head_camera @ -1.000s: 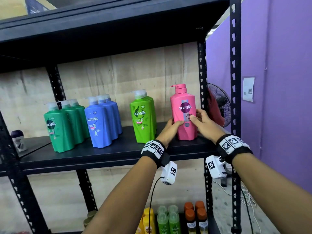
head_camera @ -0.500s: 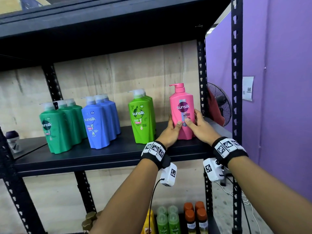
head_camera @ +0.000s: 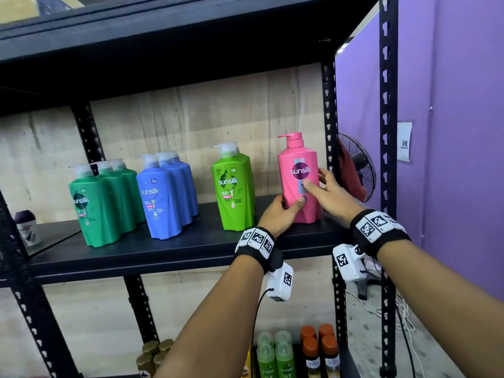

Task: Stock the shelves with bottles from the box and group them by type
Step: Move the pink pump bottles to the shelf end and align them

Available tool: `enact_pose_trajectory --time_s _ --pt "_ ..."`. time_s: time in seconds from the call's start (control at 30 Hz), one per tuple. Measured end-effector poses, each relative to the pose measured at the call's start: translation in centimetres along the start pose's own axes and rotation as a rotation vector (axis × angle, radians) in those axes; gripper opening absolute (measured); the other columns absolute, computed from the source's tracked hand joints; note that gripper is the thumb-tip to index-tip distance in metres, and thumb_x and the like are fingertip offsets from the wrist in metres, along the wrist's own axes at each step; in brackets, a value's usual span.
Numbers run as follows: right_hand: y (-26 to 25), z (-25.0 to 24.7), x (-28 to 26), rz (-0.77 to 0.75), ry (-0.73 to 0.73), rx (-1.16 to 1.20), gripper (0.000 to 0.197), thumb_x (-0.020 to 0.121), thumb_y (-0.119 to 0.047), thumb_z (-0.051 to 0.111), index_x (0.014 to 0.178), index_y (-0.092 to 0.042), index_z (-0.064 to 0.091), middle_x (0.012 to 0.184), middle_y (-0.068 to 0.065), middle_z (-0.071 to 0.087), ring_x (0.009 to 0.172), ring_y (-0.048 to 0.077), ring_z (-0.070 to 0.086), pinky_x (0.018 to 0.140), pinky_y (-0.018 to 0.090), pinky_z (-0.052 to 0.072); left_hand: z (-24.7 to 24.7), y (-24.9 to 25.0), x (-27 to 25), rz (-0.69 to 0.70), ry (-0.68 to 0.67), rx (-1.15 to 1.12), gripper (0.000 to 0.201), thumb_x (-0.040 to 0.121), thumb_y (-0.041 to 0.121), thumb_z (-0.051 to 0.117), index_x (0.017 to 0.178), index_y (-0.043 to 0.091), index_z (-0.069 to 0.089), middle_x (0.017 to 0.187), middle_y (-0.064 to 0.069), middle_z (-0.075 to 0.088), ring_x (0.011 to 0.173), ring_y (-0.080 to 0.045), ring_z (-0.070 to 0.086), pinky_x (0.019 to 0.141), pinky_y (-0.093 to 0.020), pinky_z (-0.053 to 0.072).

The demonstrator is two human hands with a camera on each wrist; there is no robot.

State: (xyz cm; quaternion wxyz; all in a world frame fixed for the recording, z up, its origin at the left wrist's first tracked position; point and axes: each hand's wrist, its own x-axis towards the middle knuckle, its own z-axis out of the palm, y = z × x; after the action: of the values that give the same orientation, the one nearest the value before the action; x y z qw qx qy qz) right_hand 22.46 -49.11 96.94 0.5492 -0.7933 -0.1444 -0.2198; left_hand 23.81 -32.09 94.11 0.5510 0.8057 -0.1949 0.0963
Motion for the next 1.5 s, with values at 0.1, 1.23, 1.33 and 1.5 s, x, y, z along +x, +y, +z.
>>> enact_pose_trajectory --time_s 0.1,1.23,1.33,1.5 --pt "-2.7 -0.8 1.4 -0.068 0.068 -0.089 0.064 0.098 -0.051 0.054 0.152 -0.022 0.033 0.152 0.001 0.046 0.135 0.017 0.049 0.115 0.044 0.04 0.1 -0.5 0.1 -0.022 0.031 0.085 0.076 0.076 0.067 0.073 0.136 0.024 0.054 0.131 0.005 0.067 0.115 -0.012 0.064 0.107 -0.037 0.048" --pt "-8.6 1.3 8.5 -0.279 0.152 -0.336 0.03 0.105 -0.038 0.044 0.115 -0.015 0.06 0.113 0.003 0.069 0.103 0.025 0.063 0.087 0.031 0.046 -0.1 -1.5 0.8 0.029 0.047 0.232 0.058 0.088 0.053 0.066 0.137 0.025 0.053 0.131 0.003 0.067 0.116 -0.019 0.064 0.103 -0.037 0.049" --pt "-8.6 1.3 8.5 -0.282 0.153 -0.346 0.031 0.106 -0.038 0.043 0.117 -0.014 0.06 0.115 0.004 0.069 0.104 0.025 0.063 0.089 0.032 0.047 0.0 -1.4 0.7 0.022 0.044 0.228 0.059 0.087 0.055 0.065 0.136 0.025 0.054 0.129 0.003 0.068 0.115 -0.019 0.065 0.103 -0.039 0.05" --pt "-8.6 1.3 8.4 -0.27 0.167 -0.35 0.033 0.105 -0.039 0.043 0.118 -0.013 0.058 0.114 0.007 0.069 0.103 0.027 0.063 0.09 0.035 0.047 -0.1 -1.1 0.5 0.013 0.047 0.243 0.062 0.087 0.056 0.065 0.139 0.025 0.052 0.132 0.003 0.067 0.115 -0.018 0.065 0.102 -0.035 0.049"
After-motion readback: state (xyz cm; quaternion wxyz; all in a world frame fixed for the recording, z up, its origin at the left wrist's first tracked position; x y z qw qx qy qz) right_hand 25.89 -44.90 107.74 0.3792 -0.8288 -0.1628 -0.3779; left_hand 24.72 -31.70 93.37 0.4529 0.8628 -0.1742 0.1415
